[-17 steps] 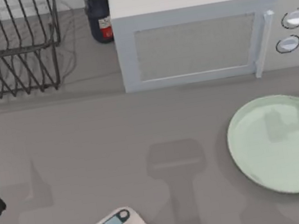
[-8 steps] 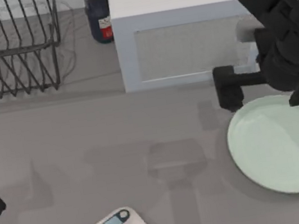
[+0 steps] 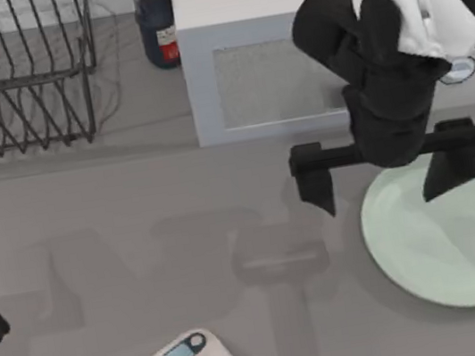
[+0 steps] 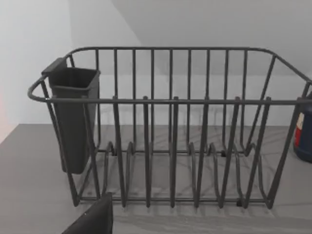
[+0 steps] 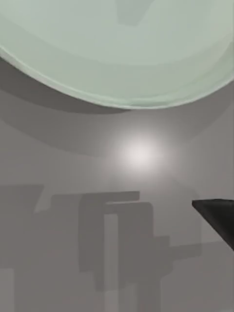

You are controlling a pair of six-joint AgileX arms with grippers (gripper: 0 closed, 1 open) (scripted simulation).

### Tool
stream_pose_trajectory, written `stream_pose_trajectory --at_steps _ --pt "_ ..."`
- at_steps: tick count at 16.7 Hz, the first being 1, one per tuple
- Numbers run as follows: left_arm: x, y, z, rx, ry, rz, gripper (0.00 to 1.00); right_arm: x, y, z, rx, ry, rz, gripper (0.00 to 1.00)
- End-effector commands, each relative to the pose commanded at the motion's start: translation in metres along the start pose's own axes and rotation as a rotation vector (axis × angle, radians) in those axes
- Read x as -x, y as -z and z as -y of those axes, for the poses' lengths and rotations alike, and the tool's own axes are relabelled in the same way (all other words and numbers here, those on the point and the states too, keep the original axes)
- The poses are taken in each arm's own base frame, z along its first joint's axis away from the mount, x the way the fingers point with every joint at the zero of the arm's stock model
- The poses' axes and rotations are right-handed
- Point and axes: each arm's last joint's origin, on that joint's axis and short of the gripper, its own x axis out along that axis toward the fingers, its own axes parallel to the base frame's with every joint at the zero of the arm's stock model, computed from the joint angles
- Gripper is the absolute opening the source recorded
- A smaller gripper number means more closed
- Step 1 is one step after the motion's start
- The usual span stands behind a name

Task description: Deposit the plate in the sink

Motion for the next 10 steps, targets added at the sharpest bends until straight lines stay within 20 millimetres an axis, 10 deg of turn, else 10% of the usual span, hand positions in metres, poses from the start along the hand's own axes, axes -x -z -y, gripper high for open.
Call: stream_pose_trajectory --at_steps 5,10 --pt "0.0 0.0 0.0 0.0 0.0 0.0 1.0 -0.005 -0.001 0.002 -0.004 0.0 -0.001 1.0" --pt "0.0 0.0 0.0 0.0 0.0 0.0 1.0 -0.059 -0.004 -0.001 -0.001 -0.006 0.01 1.0"
